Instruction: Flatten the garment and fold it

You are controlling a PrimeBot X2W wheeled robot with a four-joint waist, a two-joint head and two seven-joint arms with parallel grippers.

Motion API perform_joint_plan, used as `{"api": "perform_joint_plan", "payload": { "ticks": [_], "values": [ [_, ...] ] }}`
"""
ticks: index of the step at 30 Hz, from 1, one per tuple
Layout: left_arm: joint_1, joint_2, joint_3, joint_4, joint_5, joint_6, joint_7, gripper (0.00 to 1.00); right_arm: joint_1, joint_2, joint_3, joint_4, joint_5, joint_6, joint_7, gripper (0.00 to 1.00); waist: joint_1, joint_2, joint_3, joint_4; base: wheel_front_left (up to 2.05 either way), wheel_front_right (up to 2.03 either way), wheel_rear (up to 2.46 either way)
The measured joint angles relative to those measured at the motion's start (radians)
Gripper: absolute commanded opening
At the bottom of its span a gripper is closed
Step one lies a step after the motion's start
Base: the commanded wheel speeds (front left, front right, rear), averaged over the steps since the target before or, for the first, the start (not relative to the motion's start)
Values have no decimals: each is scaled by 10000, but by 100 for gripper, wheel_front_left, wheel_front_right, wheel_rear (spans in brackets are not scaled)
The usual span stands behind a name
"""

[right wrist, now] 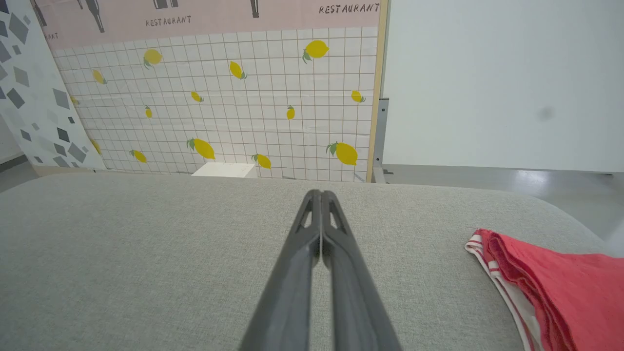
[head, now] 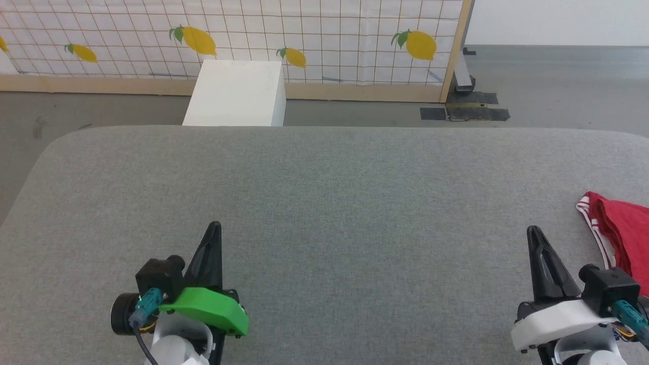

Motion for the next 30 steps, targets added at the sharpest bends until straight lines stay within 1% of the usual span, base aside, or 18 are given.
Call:
{"api": "perform_joint_plan", "payload": {
  "ticks": [30],
  "values": [
    [248,0,238,-708,600,201,671,0,-2,0,240,-209,-167,0,500,0,0,0,-33,-167,0,0,0]
  ]
}}
